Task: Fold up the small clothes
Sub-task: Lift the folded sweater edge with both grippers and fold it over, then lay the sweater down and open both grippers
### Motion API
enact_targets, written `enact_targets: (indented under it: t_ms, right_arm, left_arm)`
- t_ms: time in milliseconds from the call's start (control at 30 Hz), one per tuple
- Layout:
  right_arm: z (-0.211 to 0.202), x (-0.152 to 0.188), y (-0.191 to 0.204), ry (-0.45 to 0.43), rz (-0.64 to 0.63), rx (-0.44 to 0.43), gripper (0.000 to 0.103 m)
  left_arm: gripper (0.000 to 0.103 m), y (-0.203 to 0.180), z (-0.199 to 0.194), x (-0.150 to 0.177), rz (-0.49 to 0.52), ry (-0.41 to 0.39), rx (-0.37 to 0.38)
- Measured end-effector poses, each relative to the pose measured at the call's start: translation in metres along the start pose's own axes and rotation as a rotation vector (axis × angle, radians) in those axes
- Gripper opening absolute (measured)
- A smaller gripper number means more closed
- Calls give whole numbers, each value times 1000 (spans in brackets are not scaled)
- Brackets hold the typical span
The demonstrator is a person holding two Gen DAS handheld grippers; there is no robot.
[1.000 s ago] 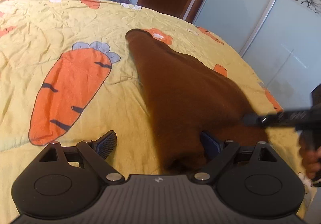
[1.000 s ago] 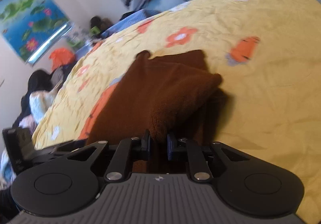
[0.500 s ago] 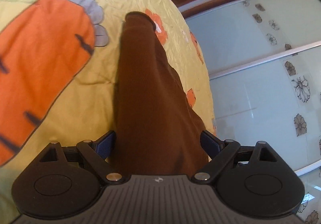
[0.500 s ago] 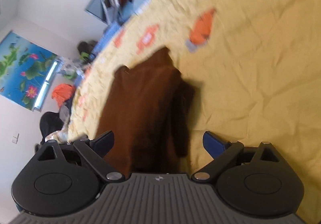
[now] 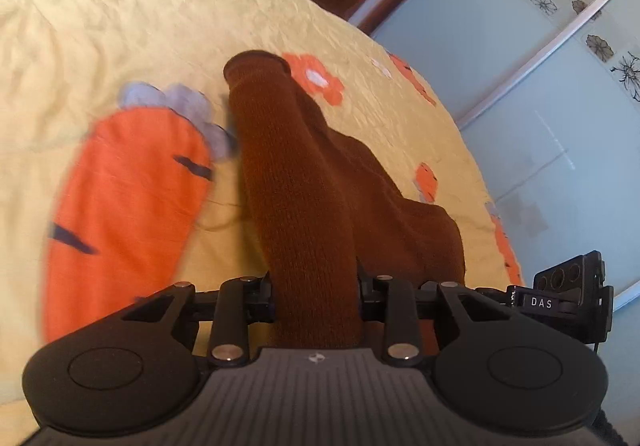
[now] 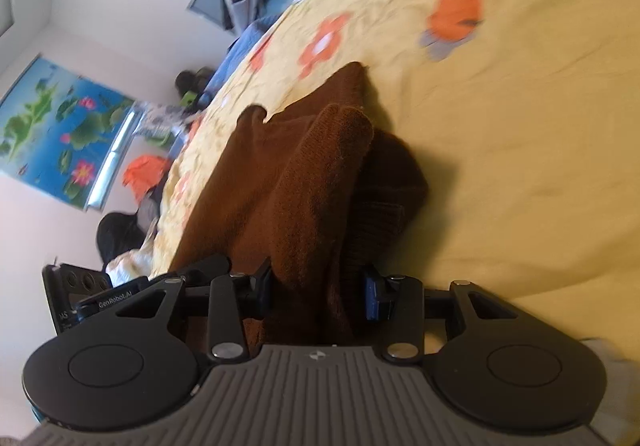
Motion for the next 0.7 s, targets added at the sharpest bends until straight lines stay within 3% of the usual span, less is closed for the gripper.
enact_targets:
  t_ms: [133,200,300,367,433,500,533,567,600,633,667,700]
  right_arm:
    - [36,7,18,42,-20,-72,45]
    - [52,9,27,48,-31,-109,45]
    - [58,10,40,52,-62,-101,55]
    - [46,11,43,64,-55,-82,63]
    - [28,14,45,55,-67,-93,63]
    - [18,21,45,68,-57,-127,64]
    - [17,24,45,85,-67,-129,63]
    - [18,28,47,111,-82,-121,55]
    - [23,34,50,147,-106,-101,43]
    - [29,39,51,191,-135,-58,28]
    - [32,45,52,218,-173,-9,25]
    - [29,50,53,205,-214,-16,25]
  left_arm:
    - [32,28,-24,4,10,-35,-82]
    - [41,51,-28,6,-65,-49,-93]
    - [57,71,-45,18,-207,-38,6]
    - [76,71,-56,34,-237,-34,75]
    - [78,70,-58,50,-255,-13,124]
    - [75,64,-55,59,-236,-23,124]
    - [69,59,-54,61,-210,-26,109]
    - [37,56,-49,61,-193,4,83]
    - [26,55,-44,62,-194,46,58]
    - [23,55,-44,62,-196,49,59]
    - [23,56,-44,62,-182,54,65]
    - [23,57,-45,60,-168,62,68]
Point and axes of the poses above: each gripper's, at about its wrist camera, not at the fingertips, and z roughly the way its jaws point, y to its left, x to its underside, the point moved 2 cm from there along z, roughly the way its jaws point, and after that the axes turned 1 degree about x, right-handed, at the moved point
